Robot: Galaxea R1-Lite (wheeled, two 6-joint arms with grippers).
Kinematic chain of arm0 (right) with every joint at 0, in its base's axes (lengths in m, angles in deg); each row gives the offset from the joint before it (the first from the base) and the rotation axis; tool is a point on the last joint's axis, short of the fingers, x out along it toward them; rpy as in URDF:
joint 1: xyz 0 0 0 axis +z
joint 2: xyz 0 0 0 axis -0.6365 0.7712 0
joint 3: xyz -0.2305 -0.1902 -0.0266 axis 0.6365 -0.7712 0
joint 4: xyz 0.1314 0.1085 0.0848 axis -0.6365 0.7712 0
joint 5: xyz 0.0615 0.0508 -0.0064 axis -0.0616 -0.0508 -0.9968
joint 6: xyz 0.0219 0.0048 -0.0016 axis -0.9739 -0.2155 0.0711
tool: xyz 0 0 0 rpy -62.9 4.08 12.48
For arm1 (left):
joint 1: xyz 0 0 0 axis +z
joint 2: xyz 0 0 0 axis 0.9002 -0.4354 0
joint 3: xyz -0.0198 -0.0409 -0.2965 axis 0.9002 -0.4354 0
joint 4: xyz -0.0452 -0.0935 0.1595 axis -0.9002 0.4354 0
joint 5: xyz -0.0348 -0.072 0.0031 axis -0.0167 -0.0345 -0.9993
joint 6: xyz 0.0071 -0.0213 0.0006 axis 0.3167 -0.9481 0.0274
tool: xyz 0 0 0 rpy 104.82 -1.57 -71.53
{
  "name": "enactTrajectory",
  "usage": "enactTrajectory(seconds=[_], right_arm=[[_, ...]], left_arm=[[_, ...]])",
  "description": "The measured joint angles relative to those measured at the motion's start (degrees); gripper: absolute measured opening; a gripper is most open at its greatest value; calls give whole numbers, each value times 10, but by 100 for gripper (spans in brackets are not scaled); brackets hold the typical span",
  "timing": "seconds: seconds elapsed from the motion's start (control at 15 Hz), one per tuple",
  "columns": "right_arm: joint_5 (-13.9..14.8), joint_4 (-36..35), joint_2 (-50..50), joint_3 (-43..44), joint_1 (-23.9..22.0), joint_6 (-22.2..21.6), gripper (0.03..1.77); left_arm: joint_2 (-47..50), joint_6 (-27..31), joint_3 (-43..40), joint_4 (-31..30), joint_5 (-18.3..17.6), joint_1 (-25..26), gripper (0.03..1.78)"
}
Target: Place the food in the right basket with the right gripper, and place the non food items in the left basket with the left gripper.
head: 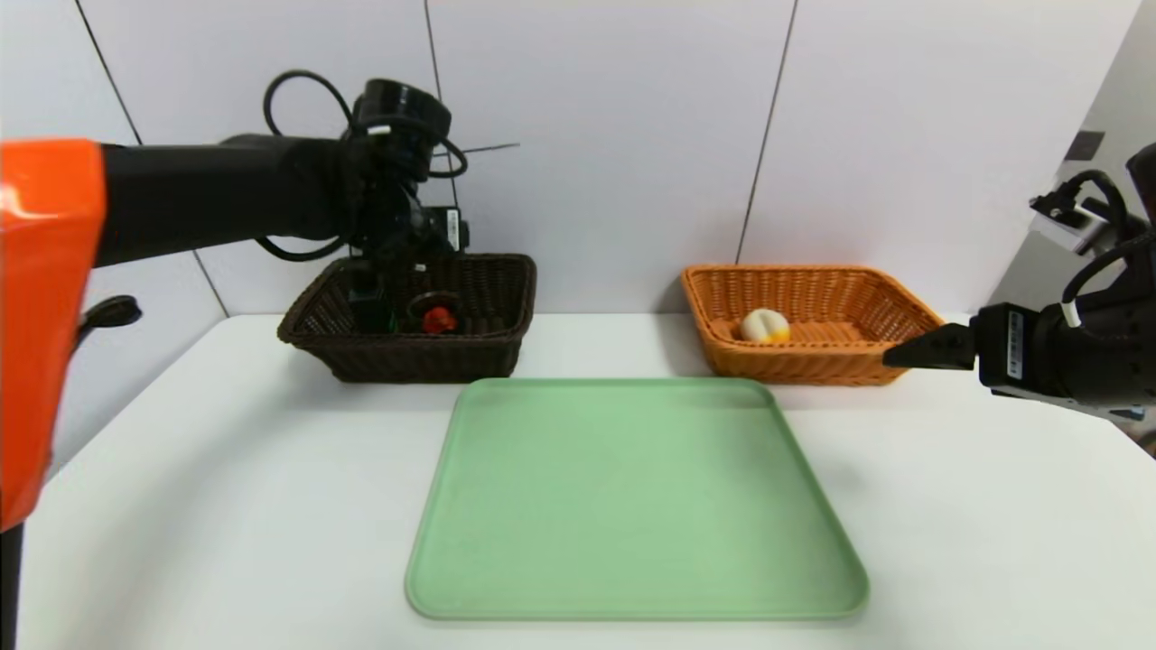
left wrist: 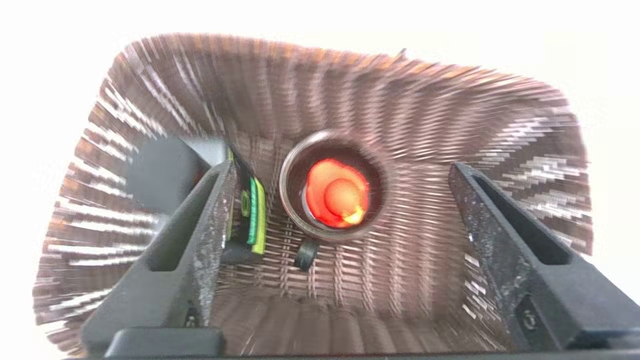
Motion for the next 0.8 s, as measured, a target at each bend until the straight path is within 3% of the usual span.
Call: enactTrajectory(seconds=[0.2, 0.33, 0.47, 0.6, 0.8], right_arm=[[8, -1, -4, 9, -10, 88, 170], [17, -23, -9, 16, -13, 166, 170], [15, -71, -10, 22, -12, 229, 170], [7, -80, -13, 20, -12, 267, 170], [1, -79, -37, 4, -6, 277, 170]], left_arm=[[99, 41, -46, 42, -54, -18, 159], [170, 78, -139, 53, -91, -33, 161], [245, 123, -274, 16, -103, -45, 163], [315, 154, -409, -59, -86, -55, 165], [430, 177, -554, -141, -16, -52, 167]])
